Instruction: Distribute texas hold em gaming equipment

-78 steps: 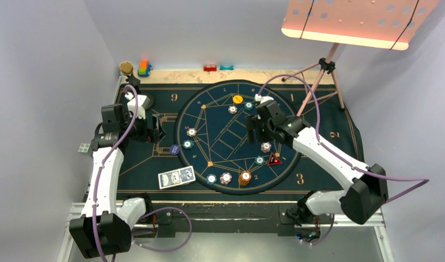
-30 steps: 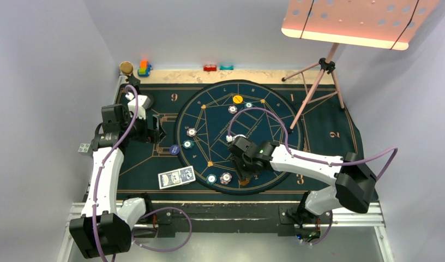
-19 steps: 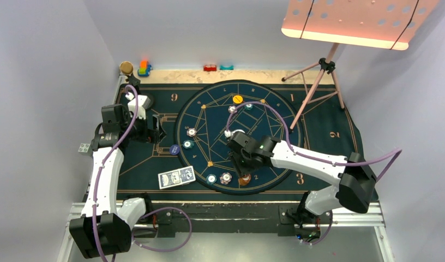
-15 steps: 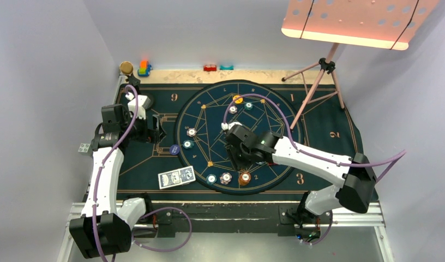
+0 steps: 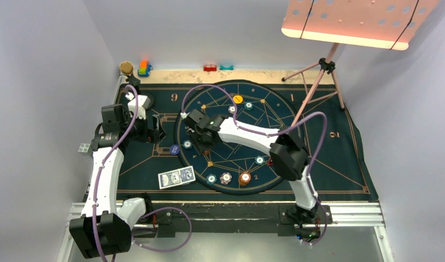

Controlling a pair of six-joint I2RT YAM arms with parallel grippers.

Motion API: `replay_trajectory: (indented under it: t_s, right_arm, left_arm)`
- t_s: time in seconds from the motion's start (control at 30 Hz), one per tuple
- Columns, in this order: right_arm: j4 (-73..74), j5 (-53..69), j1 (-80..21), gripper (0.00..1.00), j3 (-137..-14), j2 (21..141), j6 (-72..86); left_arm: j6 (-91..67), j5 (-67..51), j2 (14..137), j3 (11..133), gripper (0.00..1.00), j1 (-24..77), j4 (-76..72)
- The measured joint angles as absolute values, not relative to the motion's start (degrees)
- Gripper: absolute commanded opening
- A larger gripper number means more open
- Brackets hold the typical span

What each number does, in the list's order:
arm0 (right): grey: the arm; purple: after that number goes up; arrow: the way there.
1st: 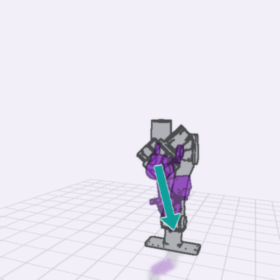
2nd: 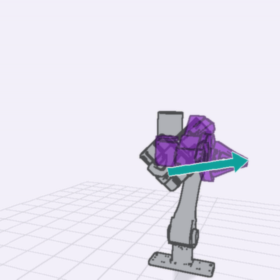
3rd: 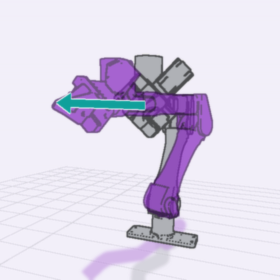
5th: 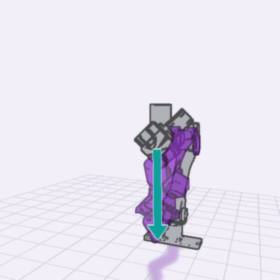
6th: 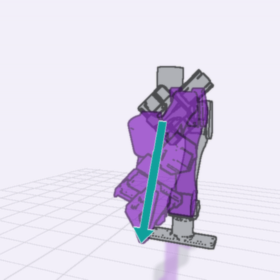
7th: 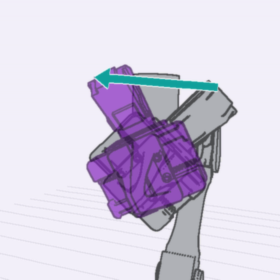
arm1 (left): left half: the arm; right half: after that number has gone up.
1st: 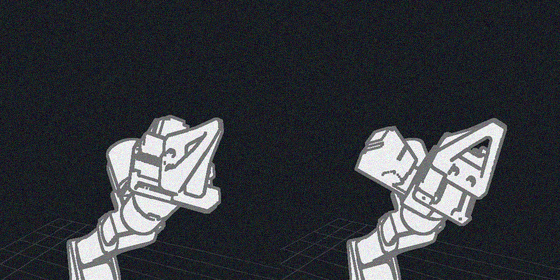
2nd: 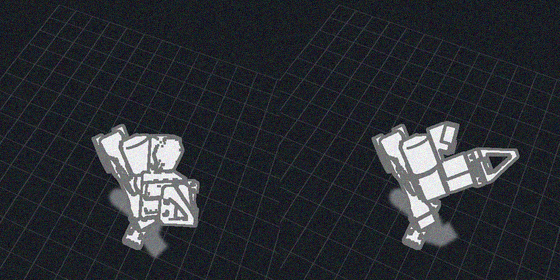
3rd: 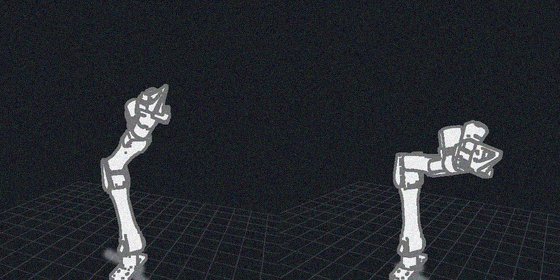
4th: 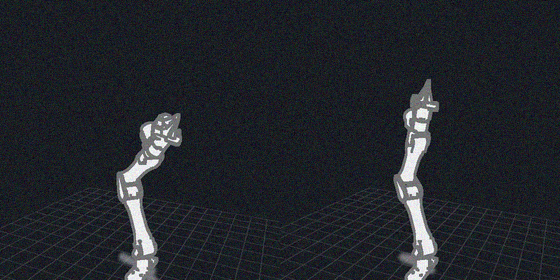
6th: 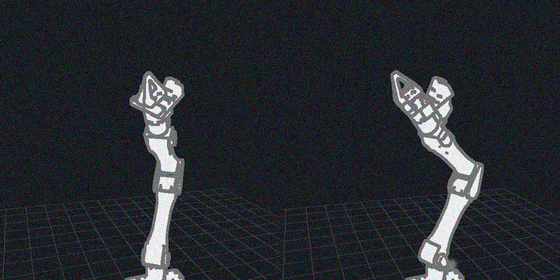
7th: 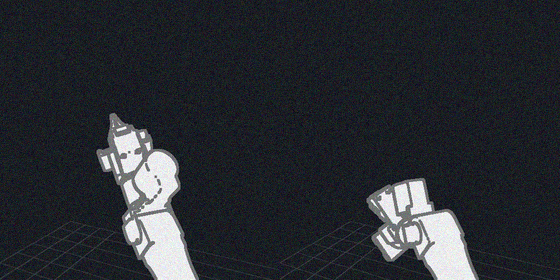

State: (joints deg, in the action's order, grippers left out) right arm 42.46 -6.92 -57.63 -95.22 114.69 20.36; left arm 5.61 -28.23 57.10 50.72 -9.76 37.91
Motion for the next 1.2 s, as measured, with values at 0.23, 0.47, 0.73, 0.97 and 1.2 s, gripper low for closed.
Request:
replay_trajectory:
  t_s: [0.23, 0.47, 0.73, 0.97, 1.2]
  right_arm:
    - [40.6, -3.4, -56.4, 0.23, -100.6, 123.5, 18.1]
    - [38.5, -0.9, -56.3, 0.32, -100.6, 124.0, 17.8]
    - [36.4, 1.2, -56.3, 0.36, -102.8, 126.0, 18.3]
    - [36.1, 1.3, -56.4, 0.63, -103.3, 128.5, 18.6]
    - [35.8, 1.3, -57.0, 0.91, -104.0, 128.5, 19.2]
  left_arm:
    - [5.6, -28.2, 57.0, 50.7, 1.0, -9.8, 37.9]
    - [5.6, -28.2, 57.0, 50.7, 1.0, -9.8, 37.9]
    - [5.6, -28.2, 56.9, 50.7, 1.0, -9.8, 37.8]
    - [5.6, -28.2, 56.8, 50.7, 1.0, -9.8, 37.9]
    - [5.6, -28.2, 56.4, 50.7, 1.0, -9.8, 37.9]
